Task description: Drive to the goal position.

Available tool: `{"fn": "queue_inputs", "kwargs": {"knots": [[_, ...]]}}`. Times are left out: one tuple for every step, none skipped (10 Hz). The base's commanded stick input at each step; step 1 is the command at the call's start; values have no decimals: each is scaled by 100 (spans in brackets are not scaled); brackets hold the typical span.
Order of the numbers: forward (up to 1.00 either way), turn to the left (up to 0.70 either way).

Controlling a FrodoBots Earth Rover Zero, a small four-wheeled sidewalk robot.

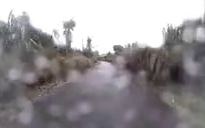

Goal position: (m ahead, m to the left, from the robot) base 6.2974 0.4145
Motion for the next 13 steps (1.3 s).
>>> {"fn": "queue_inputs", "kwargs": {"knots": [[100, 0], [100, 0], [100, 0], [100, 0], [100, 0], [100, 0], [100, 0], [100, 0], [100, 0], [100, 0], [100, 0], [100, 0], [100, 0]]}}
